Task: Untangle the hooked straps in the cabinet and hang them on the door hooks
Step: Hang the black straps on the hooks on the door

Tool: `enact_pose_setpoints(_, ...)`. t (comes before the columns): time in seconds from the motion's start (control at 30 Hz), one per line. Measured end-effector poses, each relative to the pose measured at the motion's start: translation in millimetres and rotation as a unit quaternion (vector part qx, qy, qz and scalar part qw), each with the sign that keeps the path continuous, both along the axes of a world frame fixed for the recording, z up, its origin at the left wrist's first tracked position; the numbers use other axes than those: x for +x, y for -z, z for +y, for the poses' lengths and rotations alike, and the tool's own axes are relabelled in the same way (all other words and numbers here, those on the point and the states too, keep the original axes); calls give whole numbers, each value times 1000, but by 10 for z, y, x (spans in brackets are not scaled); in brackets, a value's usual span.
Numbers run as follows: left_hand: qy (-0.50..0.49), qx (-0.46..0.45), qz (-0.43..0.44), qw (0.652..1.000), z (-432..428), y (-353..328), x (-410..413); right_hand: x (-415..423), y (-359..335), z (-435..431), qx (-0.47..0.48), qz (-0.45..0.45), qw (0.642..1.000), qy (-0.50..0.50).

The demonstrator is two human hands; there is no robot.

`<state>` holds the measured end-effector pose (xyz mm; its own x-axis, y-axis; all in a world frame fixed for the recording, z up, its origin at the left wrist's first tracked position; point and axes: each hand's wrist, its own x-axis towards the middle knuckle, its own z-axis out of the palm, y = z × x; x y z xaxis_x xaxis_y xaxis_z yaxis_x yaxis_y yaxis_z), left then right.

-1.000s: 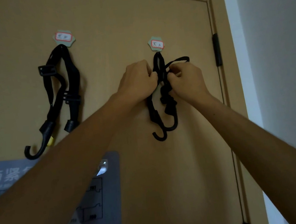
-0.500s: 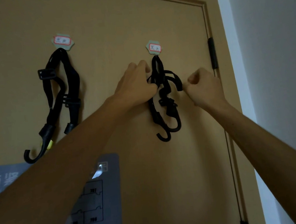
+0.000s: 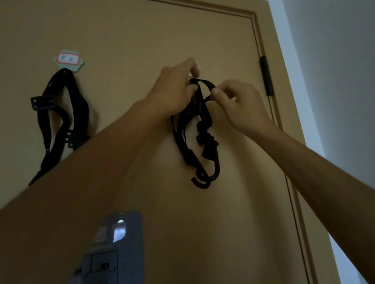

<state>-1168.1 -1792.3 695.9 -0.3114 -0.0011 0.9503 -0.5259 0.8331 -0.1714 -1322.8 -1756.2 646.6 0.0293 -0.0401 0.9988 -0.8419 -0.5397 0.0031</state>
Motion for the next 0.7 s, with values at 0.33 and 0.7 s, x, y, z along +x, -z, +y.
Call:
enact_pose_setpoints(0.33,-94,5,66,993,-185,-228,38,146,-583,-377,-10,-63,995,78)
enact_pose_setpoints(0.7,-125,13,36,991,-203,-180,-80,110,-536,-404,23,-48,997,55)
